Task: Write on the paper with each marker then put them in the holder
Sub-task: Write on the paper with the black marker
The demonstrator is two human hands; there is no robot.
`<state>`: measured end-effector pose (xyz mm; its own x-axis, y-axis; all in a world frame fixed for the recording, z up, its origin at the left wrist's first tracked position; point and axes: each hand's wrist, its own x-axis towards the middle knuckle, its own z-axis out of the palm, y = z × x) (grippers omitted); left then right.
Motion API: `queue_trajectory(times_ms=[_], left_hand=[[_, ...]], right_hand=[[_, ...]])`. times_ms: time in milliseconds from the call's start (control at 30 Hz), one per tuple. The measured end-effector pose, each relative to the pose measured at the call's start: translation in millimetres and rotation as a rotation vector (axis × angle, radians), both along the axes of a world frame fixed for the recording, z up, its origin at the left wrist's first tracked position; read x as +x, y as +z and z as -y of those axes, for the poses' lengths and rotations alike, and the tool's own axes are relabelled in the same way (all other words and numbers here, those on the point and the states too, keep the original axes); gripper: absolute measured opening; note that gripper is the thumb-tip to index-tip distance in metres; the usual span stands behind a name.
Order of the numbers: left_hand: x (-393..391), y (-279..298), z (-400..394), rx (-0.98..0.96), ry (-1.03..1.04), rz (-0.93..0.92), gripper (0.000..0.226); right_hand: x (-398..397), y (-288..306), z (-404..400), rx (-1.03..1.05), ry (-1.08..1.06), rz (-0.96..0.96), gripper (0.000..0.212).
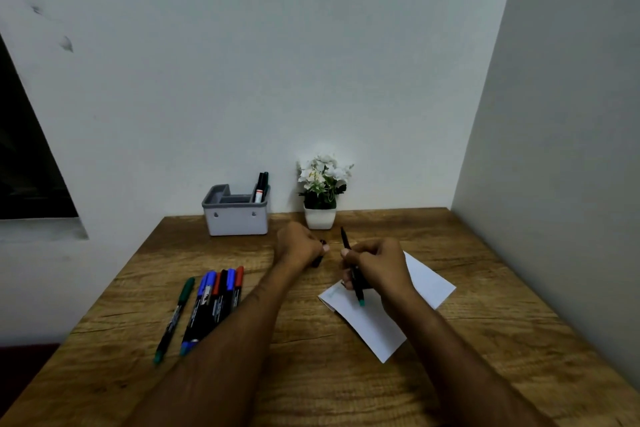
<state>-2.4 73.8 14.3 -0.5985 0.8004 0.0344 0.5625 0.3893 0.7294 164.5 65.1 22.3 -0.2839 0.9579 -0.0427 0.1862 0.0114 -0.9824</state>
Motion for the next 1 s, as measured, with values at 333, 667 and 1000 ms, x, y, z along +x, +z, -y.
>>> queue_trajectory(times_ms=[333,667,1000], left_hand=[[6.4,-12.0,6.7,0.081,-0.032,-0.114,0.014],[25.2,-21.3,40.3,0.302,-0.578,-0.335,0.037],[20.1,-50.2,40.2,0.127,-0.735,-0.473,0.051]], right_hand=[[22.5,8.0,-4.6,0.009,-0.047,-0.351,0.027],[34.4,4.4,-14.5,-0.010,-0.174,-0.582,0.011],[30.4,-25.1,-26.2,0.178,-0.144,-0.129,0.004]])
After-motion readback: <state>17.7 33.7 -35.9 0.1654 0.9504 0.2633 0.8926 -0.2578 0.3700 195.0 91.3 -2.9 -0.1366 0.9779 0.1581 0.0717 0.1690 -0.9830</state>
